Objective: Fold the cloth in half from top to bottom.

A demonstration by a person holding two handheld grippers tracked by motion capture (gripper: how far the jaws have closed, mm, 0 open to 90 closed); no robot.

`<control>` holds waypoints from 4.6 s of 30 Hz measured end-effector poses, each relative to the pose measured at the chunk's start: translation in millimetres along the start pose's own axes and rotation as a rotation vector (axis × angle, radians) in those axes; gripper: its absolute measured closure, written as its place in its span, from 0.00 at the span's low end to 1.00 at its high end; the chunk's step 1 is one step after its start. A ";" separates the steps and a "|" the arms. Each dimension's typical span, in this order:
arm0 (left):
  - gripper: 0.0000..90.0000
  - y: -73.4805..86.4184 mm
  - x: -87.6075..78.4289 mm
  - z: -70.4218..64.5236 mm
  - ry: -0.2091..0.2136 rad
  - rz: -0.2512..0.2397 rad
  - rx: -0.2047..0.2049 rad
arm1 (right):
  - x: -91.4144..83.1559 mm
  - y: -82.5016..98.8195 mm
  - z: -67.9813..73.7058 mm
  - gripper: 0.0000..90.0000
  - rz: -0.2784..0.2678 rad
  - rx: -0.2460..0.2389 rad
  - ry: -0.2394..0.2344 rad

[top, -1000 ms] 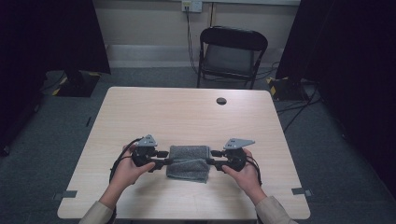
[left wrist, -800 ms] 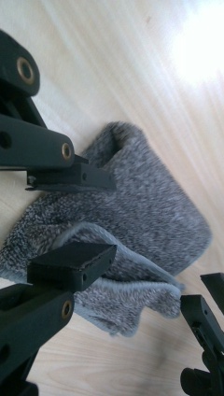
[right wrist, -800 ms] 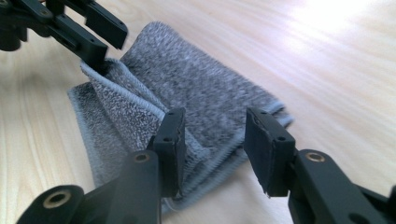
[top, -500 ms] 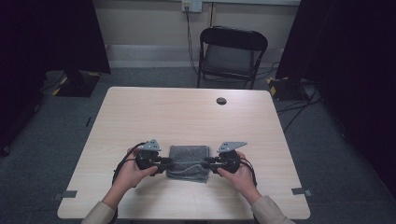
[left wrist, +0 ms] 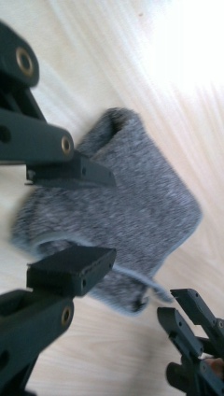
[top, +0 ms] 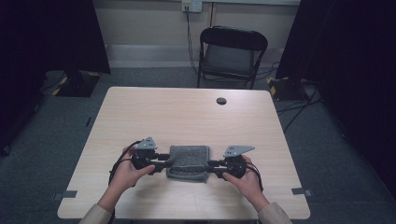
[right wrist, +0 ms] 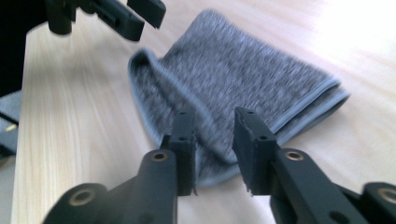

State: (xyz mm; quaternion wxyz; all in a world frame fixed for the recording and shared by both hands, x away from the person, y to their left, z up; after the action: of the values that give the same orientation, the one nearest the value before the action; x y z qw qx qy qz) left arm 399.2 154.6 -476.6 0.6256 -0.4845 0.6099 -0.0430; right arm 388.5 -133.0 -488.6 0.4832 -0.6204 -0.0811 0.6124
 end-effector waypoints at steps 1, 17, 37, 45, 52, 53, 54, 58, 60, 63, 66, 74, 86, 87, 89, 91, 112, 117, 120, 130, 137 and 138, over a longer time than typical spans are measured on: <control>0.64 -2.0 1.7 1.4 -0.011 0.001 0.005 | -0.8 -1.8 -1.4 0.74 -0.003 0.007 0.005; 0.64 8.1 24.8 -10.9 0.044 0.066 0.025 | 20.9 -2.7 0.8 0.70 0.053 -0.026 0.032; 0.42 -18.4 30.7 2.2 -0.057 -0.010 0.094 | 27.6 11.6 9.4 0.64 0.095 -0.100 0.075; 0.39 -15.4 60.4 23.5 -0.070 0.042 0.085 | 30.0 11.4 7.5 0.64 0.087 -0.102 0.062; 0.40 -16.5 56.5 27.0 -0.081 0.034 0.086 | 31.1 11.4 7.9 0.64 0.083 -0.111 0.071; 0.36 -16.8 54.8 26.1 -0.081 0.029 0.081 | 31.1 11.4 7.6 0.63 0.082 -0.108 0.068; 0.32 -17.3 52.6 24.9 -0.076 0.022 0.079 | 30.9 11.4 7.3 0.62 0.081 -0.105 0.066; 0.28 -16.0 40.1 16.8 -0.062 0.007 0.114 | 29.6 11.1 5.8 0.52 0.074 -0.093 0.074; 0.27 -9.8 35.9 12.1 -0.068 0.032 0.138 | 28.9 11.1 5.2 0.51 0.075 -0.092 0.073; 0.28 7.3 34.3 10.0 -0.086 0.079 0.159 | 29.0 11.9 5.9 0.50 0.078 -0.094 0.078; 0.27 19.4 33.7 10.9 -0.072 0.073 0.137 | 29.7 12.3 6.6 0.49 0.081 -0.101 0.085; 0.21 14.7 19.6 4.6 -0.074 0.047 0.169 | 26.5 8.9 5.9 0.38 0.071 -0.094 0.075; 0.20 21.8 1.7 10.8 -0.090 0.036 0.149 | 13.9 5.1 2.6 0.23 0.056 -0.060 0.027; 0.20 22.6 0.2 10.7 -0.092 0.036 0.147 | 13.4 5.4 2.3 0.23 0.059 -0.058 0.033; 0.20 24.6 -3.2 11.0 -0.097 0.044 0.152 | 12.5 5.8 2.3 0.23 0.060 -0.056 0.028; 0.20 26.8 -6.9 11.0 -0.097 0.044 0.147 | 11.8 6.2 2.4 0.23 0.069 -0.056 0.026; 0.20 46.2 -26.2 13.5 -0.103 0.045 0.120 | -14.9 23.4 -11.5 0.22 0.078 -0.032 0.044; 0.20 52.4 -27.9 16.9 -0.108 0.061 0.112 | -23.9 31.9 -15.6 0.22 0.075 -0.011 0.053; 0.20 54.8 -29.5 17.0 -0.105 0.057 0.109 | -28.7 37.4 -18.9 0.22 0.078 -0.003 0.062; 0.20 59.5 -38.2 20.1 -0.117 0.049 0.099 | -44.5 51.7 -28.4 0.22 0.068 0.030 0.083; 0.20 61.5 -41.9 22.6 -0.129 0.046 0.094 | -55.0 62.0 -35.4 0.22 0.060 0.059 0.096; 0.20 61.8 -42.4 22.7 -0.128 0.046 0.093 | -56.1 63.6 -35.8 0.23 0.059 0.065 0.096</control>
State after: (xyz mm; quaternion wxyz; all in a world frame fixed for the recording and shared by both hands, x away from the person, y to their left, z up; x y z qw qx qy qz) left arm 373.6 227.1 -491.6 0.6860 -0.4425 0.5771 -0.0261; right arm 374.0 -222.8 -502.6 0.4883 -0.6351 -0.0195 0.5982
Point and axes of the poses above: each handheld gripper's, and its own axes: x roughly forward along the jaws, y roughly out of its underside, z roughly to its left, the point moved 3 cm from there along x, roughly forward along the jaws, and after that the axes turned 11 degrees about z, right-handed, at the moved point
